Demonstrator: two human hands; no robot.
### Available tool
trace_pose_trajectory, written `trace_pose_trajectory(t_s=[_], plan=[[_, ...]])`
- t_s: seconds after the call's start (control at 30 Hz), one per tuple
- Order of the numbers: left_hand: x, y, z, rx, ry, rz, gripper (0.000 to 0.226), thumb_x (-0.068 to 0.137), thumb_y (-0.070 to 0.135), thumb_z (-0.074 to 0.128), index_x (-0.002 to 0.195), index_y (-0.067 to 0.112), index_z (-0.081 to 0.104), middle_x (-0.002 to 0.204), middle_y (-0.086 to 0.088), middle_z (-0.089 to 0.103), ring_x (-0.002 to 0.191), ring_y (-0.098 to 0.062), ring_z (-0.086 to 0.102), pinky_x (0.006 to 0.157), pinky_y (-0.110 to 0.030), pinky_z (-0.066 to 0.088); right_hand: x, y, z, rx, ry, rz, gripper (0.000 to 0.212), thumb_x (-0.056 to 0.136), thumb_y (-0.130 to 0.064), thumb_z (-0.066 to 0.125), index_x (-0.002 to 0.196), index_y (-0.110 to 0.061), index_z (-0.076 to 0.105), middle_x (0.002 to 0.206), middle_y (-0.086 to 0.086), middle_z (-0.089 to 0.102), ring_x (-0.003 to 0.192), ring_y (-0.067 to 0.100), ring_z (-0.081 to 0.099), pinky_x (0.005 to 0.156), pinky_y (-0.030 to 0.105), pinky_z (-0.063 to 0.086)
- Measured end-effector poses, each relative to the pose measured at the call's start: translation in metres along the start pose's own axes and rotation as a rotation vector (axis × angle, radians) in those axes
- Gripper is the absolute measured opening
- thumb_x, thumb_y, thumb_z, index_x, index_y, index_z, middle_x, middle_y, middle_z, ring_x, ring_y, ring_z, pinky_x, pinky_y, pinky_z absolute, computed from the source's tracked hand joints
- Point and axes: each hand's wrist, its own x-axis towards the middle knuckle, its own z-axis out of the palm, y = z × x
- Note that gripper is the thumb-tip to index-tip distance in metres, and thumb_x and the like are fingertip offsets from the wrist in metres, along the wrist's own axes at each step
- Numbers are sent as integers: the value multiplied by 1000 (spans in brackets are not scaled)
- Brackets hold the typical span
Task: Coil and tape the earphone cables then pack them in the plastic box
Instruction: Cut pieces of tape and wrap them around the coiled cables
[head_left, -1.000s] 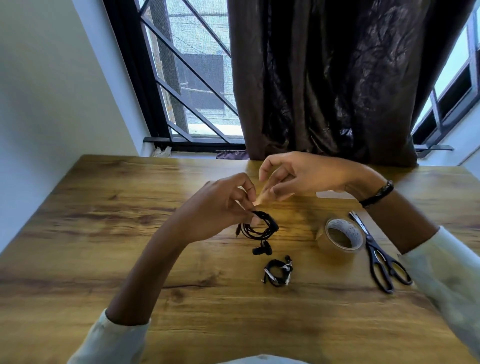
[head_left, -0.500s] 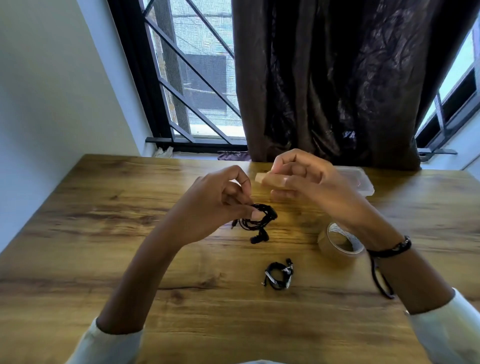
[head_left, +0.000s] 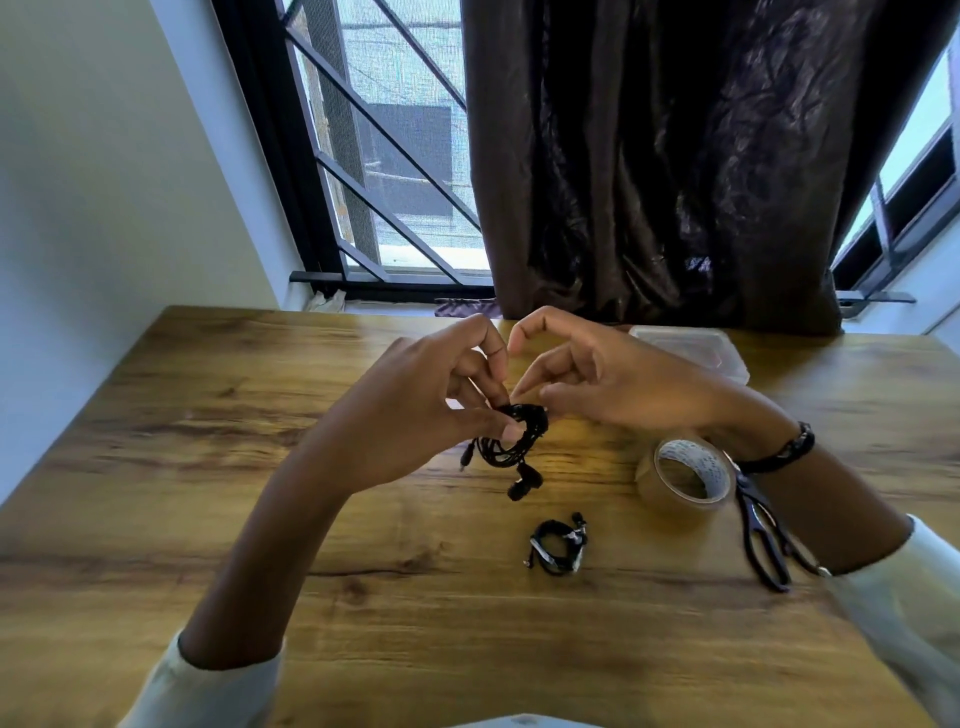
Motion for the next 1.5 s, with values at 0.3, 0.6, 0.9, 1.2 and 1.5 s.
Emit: trace_pose_trajectory(t_s=[0.3,0.6,0.9,1.2,1.5], plan=[[3,2,-1,63,-16,47,36,74,19,80,89,28,49,88,7,68,75,-1,68,65,-10,50,8,3,-2,2,-57,57,38,92,4,55,124,-11,42,83,6,73,79,19,72,68,24,58],[4,0,-2,95,-20,33,34,73,25,79,93,25,51,88,9,71,71,-3,70,71,-28,57,8,-4,-14,6,-147,107,37,92,1,58,123,-15,45,87,6,73,86,28,72,79,36,61],[3,-4,-1,-9,-95,-67,30,77,23,75,95,25,51,85,6,75,77,-4,71,78,-33,59,10,-8,-18,-28,-165,179,43,91,-3,61,126,-19,40,91,9,74,88,29,73,74,28,60],[4,-1,-1,-208,-172,-159,26,84,7,68,103,9,52,90,-10,75,82,-20,72,72,-24,54,8,-12,-22,-21,-142,219,47,90,-4,63,127,-20,39,94,8,72,90,29,73,78,32,60],[7,-7,0,-270,-154,-175,22,87,3,65,103,9,52,89,-13,75,84,-23,71,71,-25,53,5,-19,-26,-142,-135,207,56,85,-12,71,129,-23,38,102,10,69,88,23,72,81,33,60]])
